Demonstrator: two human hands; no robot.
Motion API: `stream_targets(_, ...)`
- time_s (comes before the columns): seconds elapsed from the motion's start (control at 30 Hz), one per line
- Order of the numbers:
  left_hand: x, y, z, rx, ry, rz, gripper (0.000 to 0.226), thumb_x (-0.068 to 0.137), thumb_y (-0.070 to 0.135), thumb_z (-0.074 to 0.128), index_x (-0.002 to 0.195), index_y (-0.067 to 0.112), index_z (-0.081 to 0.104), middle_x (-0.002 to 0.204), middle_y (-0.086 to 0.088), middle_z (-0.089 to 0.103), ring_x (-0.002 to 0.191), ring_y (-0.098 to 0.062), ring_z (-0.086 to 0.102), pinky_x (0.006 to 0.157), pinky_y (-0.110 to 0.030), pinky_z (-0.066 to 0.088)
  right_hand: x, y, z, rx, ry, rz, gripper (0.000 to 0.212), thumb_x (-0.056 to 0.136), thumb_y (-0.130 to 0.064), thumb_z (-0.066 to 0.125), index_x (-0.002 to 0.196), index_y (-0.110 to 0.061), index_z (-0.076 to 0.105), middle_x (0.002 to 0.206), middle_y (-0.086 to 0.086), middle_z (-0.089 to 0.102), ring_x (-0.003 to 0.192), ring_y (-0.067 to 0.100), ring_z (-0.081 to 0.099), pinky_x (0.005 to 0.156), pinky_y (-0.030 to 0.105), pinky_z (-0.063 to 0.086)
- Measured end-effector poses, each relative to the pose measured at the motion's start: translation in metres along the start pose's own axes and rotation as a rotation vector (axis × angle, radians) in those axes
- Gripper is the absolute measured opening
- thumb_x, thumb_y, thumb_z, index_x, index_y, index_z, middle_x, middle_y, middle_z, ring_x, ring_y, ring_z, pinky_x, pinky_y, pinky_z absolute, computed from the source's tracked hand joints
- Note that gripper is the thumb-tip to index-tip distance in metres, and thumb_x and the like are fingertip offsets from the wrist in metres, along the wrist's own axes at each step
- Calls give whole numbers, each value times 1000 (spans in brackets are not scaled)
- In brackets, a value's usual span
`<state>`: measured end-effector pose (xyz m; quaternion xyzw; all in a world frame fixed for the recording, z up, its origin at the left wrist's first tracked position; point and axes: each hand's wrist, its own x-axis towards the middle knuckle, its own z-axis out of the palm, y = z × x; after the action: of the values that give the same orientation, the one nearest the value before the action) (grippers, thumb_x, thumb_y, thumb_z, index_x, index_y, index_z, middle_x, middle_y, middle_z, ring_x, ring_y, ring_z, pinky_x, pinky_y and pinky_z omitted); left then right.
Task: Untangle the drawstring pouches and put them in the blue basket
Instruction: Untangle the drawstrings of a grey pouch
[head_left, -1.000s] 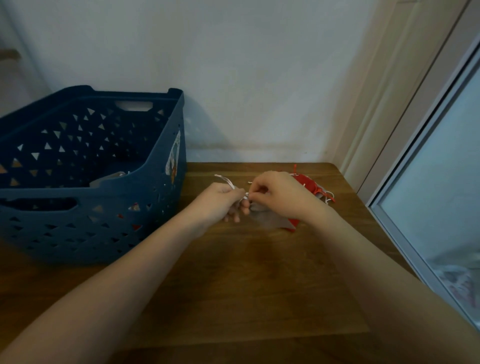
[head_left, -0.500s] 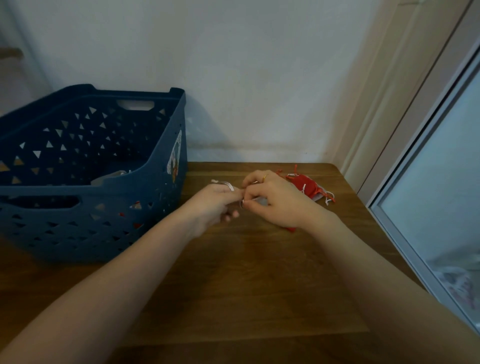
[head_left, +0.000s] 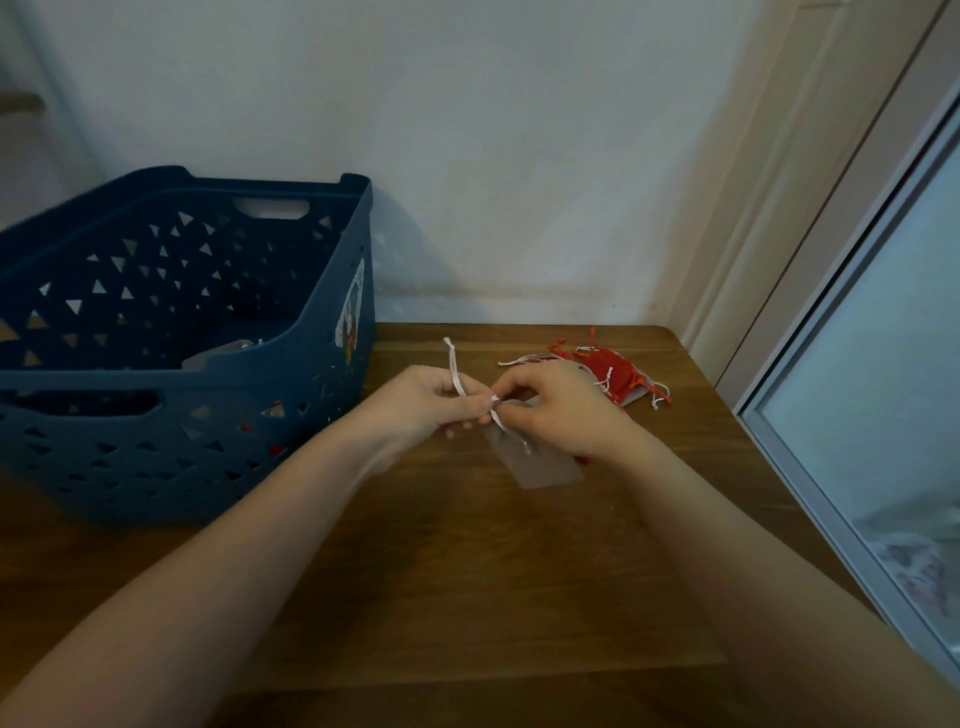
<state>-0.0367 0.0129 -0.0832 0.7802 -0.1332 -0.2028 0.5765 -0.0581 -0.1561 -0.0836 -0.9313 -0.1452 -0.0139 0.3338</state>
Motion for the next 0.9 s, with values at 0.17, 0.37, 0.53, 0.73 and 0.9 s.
stream_targets(0.17,-3,1,2,281,100,143,8,86,15,64,84,20,70,84,7,67,82,-4,60,74,-17,43,-1,-1,1,83,-32,71,7,89,-27,60,89,-23,66,84,-11,62,79,3,56,65,18,40)
stream_targets(0.37,1,-9,10,689,322,355,17,88,16,61,105,19,65,96,10,60,88,-2,53,78,-17,44,-3,-10,15,156,36,108,12,92,-23,55,82,-23,62,79,-6,61,76,9,57,70,27,48)
stream_targets(0.53,1,-9,12,633,424,582,14,86,13,62,99,12,67,92,7,58,84,-7,56,75,-24,49,-5,-14,10,505,108,251,26,97,-25,45,83,-13,63,78,1,60,74,11,54,69,26,41)
stream_targets(0.73,-2,-1,11,554,464,696,9,87,15,63,96,13,60,88,9,55,77,-10,59,63,-23,48,-5,-16,5,656,127,200,16,90,-15,58,104,-16,68,92,-2,70,85,6,65,69,14,49)
stream_targets(0.9,-1,1,10,601,451,670,8,88,20,62,94,16,60,87,11,55,80,-8,57,65,-21,48,-5,-15,3,479,223,130,10,88,-16,61,82,-21,67,76,-7,65,70,2,59,64,16,46)
